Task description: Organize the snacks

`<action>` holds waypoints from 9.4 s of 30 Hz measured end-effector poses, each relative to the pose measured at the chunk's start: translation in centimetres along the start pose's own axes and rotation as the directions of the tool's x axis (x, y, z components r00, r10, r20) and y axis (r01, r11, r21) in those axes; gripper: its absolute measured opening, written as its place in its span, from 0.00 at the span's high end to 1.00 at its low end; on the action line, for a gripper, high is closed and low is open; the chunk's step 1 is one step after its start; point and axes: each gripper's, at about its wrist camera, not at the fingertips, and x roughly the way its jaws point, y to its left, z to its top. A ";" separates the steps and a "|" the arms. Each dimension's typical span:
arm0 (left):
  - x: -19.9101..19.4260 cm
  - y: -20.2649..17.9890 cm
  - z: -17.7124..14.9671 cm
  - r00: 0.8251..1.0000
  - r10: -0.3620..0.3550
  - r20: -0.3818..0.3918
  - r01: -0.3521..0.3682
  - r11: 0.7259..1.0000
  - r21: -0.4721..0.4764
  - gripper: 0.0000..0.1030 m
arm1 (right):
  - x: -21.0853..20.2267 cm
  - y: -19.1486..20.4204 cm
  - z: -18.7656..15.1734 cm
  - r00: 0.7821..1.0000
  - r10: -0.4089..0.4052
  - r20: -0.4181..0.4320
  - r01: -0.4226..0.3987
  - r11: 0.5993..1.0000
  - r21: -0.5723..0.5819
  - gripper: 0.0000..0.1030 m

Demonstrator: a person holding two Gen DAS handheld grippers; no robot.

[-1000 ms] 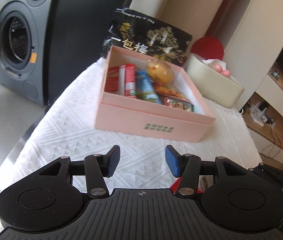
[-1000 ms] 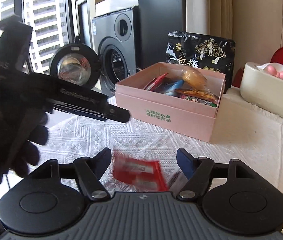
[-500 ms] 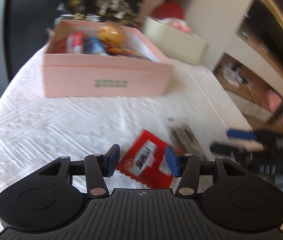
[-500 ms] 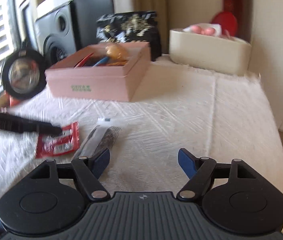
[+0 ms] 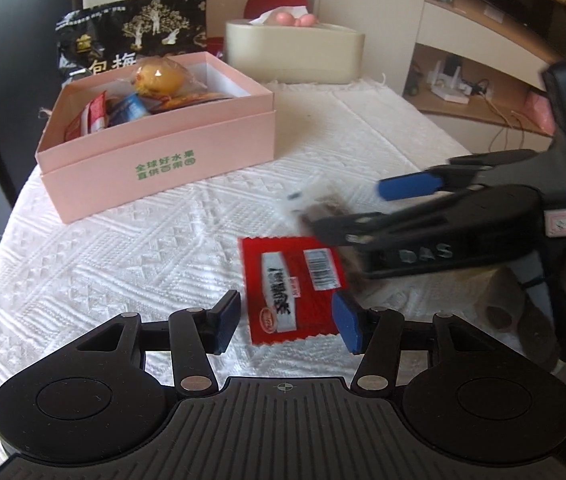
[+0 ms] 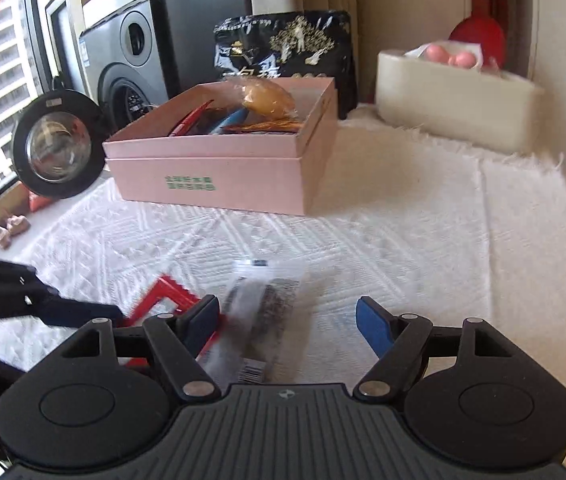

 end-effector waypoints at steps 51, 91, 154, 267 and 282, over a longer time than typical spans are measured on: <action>1.7 -0.6 1.7 0.989 -0.142 -0.038 0.145 0.984 0.100 0.47 | -2.2 -7.5 -1.4 0.976 0.219 0.007 -0.215 0.952 0.218 0.26; 4.1 -3.3 2.5 0.998 -0.046 -0.034 0.050 0.991 0.123 0.20 | -3.2 -9.1 -3.2 0.997 0.038 0.075 -0.055 0.969 0.241 0.07; -4.1 0.7 0.0 0.984 0.010 0.179 -0.001 0.999 -0.053 0.61 | -6.9 -1.6 -1.1 1.000 0.002 0.030 0.000 0.997 -0.073 0.62; -11.9 -3.5 -1.2 0.928 0.245 0.281 -0.177 0.953 -0.244 0.82 | -12.2 5.6 -0.2 0.988 -0.027 0.154 0.014 0.997 0.081 0.23; -11.3 -3.3 -1.7 0.922 0.262 0.286 -0.195 0.951 -0.241 0.82 | -12.3 5.7 -0.2 0.988 -0.026 0.154 0.012 0.996 0.088 0.23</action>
